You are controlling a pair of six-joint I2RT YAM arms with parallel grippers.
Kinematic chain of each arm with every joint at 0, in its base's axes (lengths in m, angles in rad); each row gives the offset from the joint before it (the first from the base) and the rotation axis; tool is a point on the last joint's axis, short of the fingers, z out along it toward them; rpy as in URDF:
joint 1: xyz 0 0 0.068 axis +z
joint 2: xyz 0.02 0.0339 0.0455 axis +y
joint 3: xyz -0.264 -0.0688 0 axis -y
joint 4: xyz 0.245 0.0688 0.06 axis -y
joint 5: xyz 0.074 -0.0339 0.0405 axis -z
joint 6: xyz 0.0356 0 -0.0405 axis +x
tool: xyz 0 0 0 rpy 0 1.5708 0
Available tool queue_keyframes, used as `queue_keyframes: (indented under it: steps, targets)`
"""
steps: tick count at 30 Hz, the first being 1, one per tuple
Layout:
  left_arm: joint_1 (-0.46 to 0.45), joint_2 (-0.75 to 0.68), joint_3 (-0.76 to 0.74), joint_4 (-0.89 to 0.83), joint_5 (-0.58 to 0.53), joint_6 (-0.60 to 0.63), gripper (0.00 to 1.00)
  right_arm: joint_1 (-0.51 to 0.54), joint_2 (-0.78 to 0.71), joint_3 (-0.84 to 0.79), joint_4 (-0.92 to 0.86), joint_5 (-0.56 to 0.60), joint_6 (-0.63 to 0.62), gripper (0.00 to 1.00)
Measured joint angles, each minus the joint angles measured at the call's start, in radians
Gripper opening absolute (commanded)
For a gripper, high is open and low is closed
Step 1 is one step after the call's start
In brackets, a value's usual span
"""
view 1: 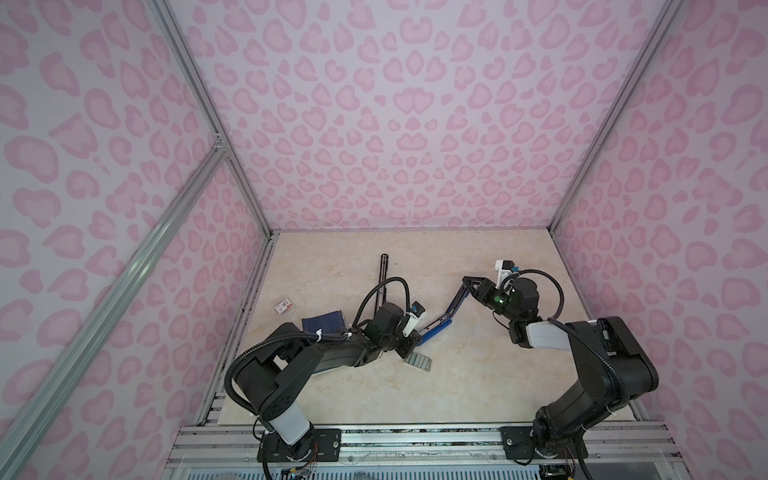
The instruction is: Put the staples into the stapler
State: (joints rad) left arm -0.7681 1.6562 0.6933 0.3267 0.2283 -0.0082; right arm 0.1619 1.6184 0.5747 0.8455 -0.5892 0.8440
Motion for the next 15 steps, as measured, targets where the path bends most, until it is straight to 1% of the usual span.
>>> queue_keyframes:
  steps: [6,15]
  targets:
    - [-0.001,-0.013,0.004,-0.002,0.000,-0.010,0.11,0.060,-0.073,0.027,-0.134,0.048,-0.088,0.43]
    - [-0.001,-0.034,0.006,-0.013,-0.001,-0.011,0.11,0.126,-0.134,0.048,-0.253,0.117,-0.188,0.42]
